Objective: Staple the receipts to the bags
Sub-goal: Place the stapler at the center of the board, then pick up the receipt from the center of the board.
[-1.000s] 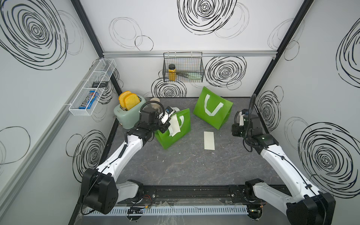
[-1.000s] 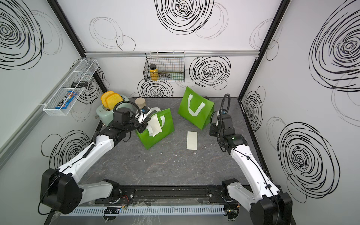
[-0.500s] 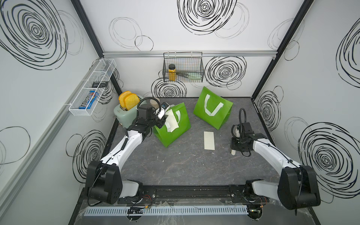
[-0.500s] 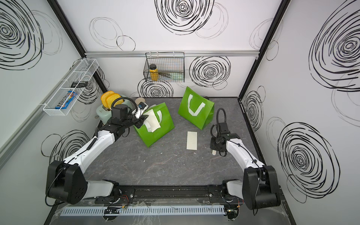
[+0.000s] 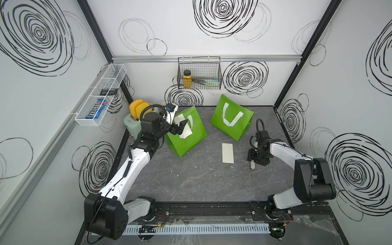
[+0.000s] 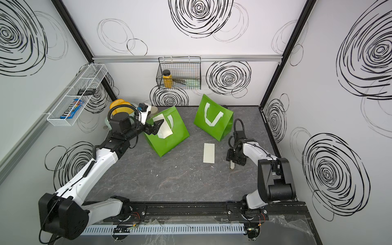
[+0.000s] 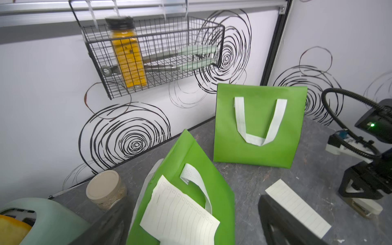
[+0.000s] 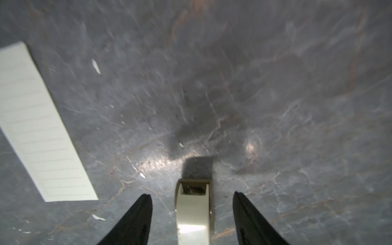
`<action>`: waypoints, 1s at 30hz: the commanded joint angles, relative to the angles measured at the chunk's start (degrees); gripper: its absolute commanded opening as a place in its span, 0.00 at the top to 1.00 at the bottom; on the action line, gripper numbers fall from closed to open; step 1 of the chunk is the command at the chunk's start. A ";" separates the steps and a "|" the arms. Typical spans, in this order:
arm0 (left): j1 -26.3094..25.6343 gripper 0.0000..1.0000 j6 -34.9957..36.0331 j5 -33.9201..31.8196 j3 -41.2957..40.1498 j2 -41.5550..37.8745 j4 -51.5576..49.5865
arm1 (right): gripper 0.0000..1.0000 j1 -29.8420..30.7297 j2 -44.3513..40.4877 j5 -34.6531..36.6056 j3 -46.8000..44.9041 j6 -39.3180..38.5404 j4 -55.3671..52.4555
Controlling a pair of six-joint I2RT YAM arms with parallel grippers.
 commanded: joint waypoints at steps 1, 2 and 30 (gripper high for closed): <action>1.67 0.04 -17.29 -0.89 -0.97 -1.29 5.59 | 0.34 0.94 -1.91 2.52 5.09 0.79 -3.84; 2.19 0.04 -18.73 2.68 -1.58 -1.32 7.23 | 0.34 1.52 -3.11 2.93 5.74 0.98 -3.34; -36.68 0.74 -32.55 -14.44 2.07 35.28 8.27 | 0.46 11.69 -11.74 -11.29 -20.24 6.20 42.15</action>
